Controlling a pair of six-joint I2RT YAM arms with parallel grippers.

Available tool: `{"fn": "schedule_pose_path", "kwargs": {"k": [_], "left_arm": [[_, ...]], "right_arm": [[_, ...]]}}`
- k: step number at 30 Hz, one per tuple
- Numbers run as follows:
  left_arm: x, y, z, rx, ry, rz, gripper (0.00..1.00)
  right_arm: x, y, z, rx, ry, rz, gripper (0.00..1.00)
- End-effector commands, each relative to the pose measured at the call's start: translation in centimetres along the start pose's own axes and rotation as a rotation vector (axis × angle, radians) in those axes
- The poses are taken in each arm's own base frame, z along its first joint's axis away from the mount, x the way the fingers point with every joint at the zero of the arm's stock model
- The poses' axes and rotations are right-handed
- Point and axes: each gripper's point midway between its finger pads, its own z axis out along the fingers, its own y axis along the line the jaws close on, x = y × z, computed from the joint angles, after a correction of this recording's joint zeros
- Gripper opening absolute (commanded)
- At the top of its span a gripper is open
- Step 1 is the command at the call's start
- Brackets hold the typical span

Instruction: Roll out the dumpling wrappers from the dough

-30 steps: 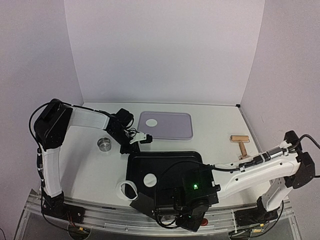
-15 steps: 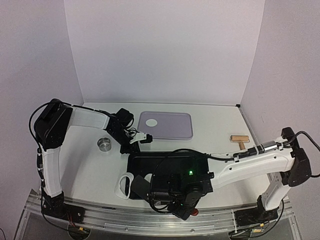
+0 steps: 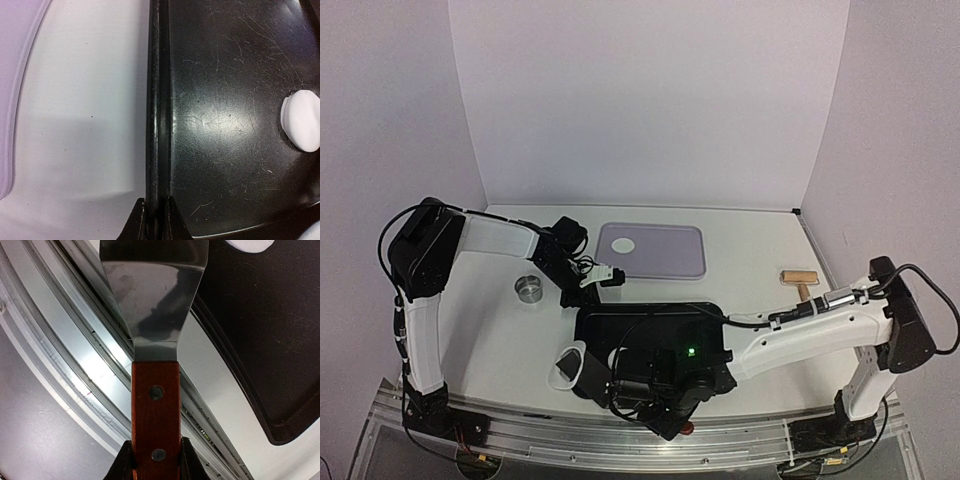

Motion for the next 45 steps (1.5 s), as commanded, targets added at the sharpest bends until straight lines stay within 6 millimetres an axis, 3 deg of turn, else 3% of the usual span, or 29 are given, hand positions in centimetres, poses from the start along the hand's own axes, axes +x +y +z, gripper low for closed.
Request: {"fn": "schedule_pose_path", "kwargs": {"k": [1, 7, 16, 30, 37, 45], "left_arm": [[-2.5, 1.8, -1.3, -0.071, -0.048, 0.061, 0.0], [-2.3, 1.8, -1.3, -0.076, -0.041, 0.063, 0.0], [-2.2, 2.0, -1.1, -0.077, -0.035, 0.068, 0.0], [-2.2, 2.4, -0.9, -0.083, -0.025, 0.076, 0.0], [-1.7, 3.7, -0.7, -0.128, 0.004, 0.106, 0.0], [-1.5, 4.1, -0.8, -0.131, 0.013, 0.148, 0.0]], "right_arm": [[-2.7, 2.2, -1.4, -0.145, -0.141, 0.008, 0.0], [-4.3, 3.0, -1.3, -0.241, -0.244, 0.045, 0.0], [-6.7, 1.6, -3.7, -0.216, -0.406, 0.065, 0.0], [-6.2, 0.1, -5.2, -0.223, -0.47, 0.104, 0.0], [-3.3, -2.6, -6.5, -0.189, -0.486, 0.182, 0.0], [1.1, -7.8, -7.1, -0.062, -0.461, 0.381, 0.0]]}}
